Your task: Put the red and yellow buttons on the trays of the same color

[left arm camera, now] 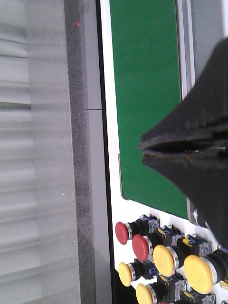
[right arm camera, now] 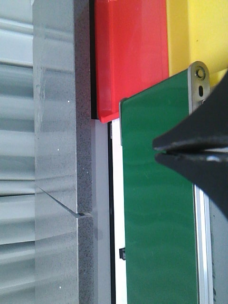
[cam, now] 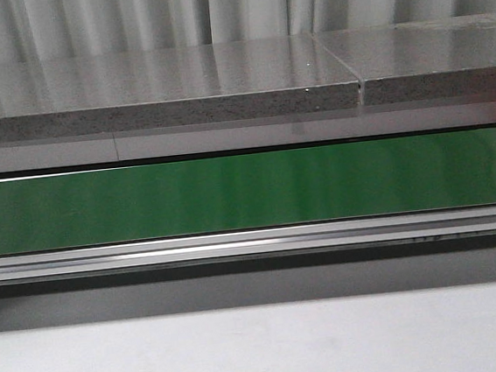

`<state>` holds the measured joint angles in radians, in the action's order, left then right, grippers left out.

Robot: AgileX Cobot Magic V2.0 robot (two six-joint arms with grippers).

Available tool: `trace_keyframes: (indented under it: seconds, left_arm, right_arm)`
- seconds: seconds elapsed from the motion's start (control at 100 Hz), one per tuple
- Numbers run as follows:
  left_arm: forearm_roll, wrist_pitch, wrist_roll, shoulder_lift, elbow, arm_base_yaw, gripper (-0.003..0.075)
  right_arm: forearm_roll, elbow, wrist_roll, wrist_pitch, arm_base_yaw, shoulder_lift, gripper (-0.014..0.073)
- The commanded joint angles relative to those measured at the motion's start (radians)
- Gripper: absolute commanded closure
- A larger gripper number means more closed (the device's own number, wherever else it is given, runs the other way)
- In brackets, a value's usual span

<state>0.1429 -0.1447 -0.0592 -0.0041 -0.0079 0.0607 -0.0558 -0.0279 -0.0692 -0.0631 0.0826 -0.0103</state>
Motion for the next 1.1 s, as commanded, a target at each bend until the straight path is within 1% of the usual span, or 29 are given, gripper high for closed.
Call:
trace_keyframes:
  seconds: [0.0,0.56,0.64,0.79,0.84,0.97,1.09]
  left_arm:
    - [-0.01,0.085,-0.003,-0.04,0.054,-0.004,0.0741]
    - [-0.01,0.087,-0.003,-0.04,0.054,-0.004,0.0741]
    - [-0.042,0.072,-0.003,-0.04,0.038,-0.004,0.0741]
    - [-0.045,-0.03,-0.003,-0.033,-0.04,-0.004,0.0741]
    - [-0.055,-0.036,-0.003,-0.018,-0.071,-0.004,0.0741]
    - [-0.09,-0.071,-0.003,0.048,-0.169,-0.004,0.0741]
    - [-0.105,-0.161,-0.003,0.127,-0.26,-0.004,0.0741]
  right_arm:
    - [0.001,0.016,0.006,0.078,0.002,-0.01,0.0659]
    - [0.001,0.016,0.006,0.078,0.002,-0.01,0.0659]
    - [0.001,0.016,0.006,0.078,0.002,-0.01,0.0659]
    - [0.001,0.016,0.006,0.078,0.002,-0.01,0.0659]
    - [0.001,0.016,0.006,0.078,0.002,-0.01,0.0659]
    - [0.001,0.016,0.006,0.078,0.002,-0.01,0.0659]
    - [0.001,0.016,0.006,0.078,0.002,-0.01,0.0659]
